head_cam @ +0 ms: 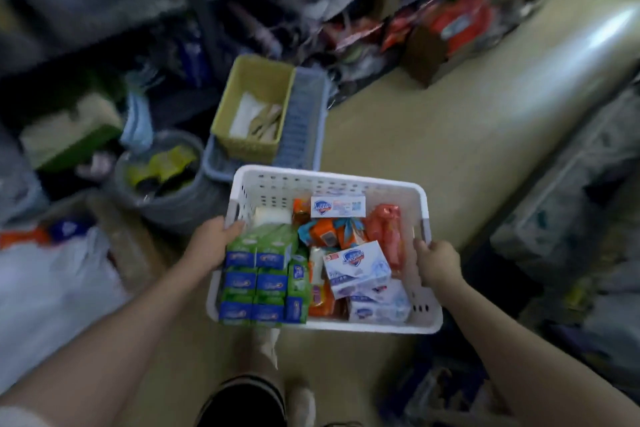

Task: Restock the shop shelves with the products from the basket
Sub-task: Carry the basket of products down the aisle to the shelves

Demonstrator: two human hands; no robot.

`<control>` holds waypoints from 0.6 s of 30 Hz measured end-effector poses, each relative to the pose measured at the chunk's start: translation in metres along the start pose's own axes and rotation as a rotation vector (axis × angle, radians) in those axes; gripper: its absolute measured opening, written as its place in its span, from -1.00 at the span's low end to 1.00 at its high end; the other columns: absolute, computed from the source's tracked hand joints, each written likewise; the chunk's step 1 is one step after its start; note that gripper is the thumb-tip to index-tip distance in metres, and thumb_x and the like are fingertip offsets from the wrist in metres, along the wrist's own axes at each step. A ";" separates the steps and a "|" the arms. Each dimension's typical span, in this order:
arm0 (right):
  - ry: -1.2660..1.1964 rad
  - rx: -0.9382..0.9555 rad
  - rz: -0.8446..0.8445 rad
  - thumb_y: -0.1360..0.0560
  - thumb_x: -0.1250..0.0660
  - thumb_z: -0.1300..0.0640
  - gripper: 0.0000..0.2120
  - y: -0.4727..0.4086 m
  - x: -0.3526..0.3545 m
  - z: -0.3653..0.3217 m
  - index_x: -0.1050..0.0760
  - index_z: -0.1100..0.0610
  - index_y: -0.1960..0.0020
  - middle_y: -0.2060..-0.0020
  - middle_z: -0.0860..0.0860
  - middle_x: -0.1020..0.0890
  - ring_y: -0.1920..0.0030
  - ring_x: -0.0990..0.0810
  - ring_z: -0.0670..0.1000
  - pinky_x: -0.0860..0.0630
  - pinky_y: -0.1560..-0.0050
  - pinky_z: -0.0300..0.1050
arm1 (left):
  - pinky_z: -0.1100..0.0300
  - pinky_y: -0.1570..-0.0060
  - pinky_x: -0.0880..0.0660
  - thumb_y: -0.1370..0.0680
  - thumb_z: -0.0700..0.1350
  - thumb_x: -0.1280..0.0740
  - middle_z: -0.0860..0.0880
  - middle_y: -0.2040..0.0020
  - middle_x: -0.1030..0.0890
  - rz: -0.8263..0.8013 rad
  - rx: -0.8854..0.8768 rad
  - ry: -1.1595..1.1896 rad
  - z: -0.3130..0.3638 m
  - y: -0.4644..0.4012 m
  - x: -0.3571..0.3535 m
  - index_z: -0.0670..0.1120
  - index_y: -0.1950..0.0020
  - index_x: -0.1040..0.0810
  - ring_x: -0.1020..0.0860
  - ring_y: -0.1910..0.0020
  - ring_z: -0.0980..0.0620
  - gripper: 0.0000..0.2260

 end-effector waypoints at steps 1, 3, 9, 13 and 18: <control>-0.027 0.004 0.026 -0.54 -0.20 0.07 -0.64 -0.015 0.015 -0.010 -0.44 0.26 0.35 0.37 0.19 -0.54 0.46 -0.51 0.10 -0.47 0.41 -0.13 | 0.03 0.07 -0.47 -0.57 -0.07 -0.24 -0.21 0.09 -0.64 -0.023 -0.036 -0.022 0.026 -0.018 -0.003 -0.22 0.02 -0.58 -0.60 0.06 -0.17 -0.77; -0.063 -0.005 0.075 -0.54 -0.21 0.09 -0.65 -0.047 0.038 -0.028 -0.45 0.26 0.35 0.38 0.19 -0.54 0.51 -0.50 0.07 -0.44 0.49 -0.20 | 0.01 0.05 -0.50 -0.57 -0.08 -0.25 -0.18 0.13 -0.64 -0.072 -0.102 -0.068 0.073 -0.055 -0.012 -0.17 0.08 -0.57 -0.60 0.08 -0.15 -0.81; -0.191 -0.135 0.211 -0.53 -0.20 0.14 -0.76 -0.146 0.086 -0.082 -0.51 0.29 0.13 0.37 0.15 -0.53 0.40 -0.50 0.08 -0.37 0.47 -0.21 | 0.07 0.11 -0.47 -0.57 -0.07 -0.23 -0.24 0.09 -0.63 -0.188 -0.270 -0.182 0.211 -0.186 -0.059 -0.24 0.07 -0.55 -0.59 0.08 -0.17 -0.76; -0.240 -0.216 0.296 -0.52 -0.21 0.12 -0.75 -0.212 0.129 -0.111 -0.50 0.25 0.21 0.35 0.19 -0.57 0.39 -0.56 0.14 -0.46 0.44 -0.15 | 0.13 0.20 -0.37 -0.58 -0.09 -0.22 -0.17 0.17 -0.60 -0.294 -0.331 -0.268 0.311 -0.258 -0.097 -0.30 0.04 -0.57 -0.55 0.16 -0.08 -0.72; -0.354 -0.282 0.355 -0.53 -0.19 0.13 -0.73 -0.301 0.191 -0.131 -0.44 0.19 0.32 0.42 0.13 -0.51 0.42 -0.50 0.11 -0.39 0.45 -0.18 | 0.02 0.09 -0.53 -0.54 0.02 -0.25 -0.18 0.11 -0.65 -0.363 -0.414 -0.394 0.425 -0.346 -0.162 -0.22 0.04 -0.57 -0.60 0.11 -0.15 -0.69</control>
Point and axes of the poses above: each hand's wrist, its own y-axis away from the middle knuckle, its own x-axis out of the back of the hand, z = x × y, the point moved 1 cm from there along -y, towards the middle knuckle
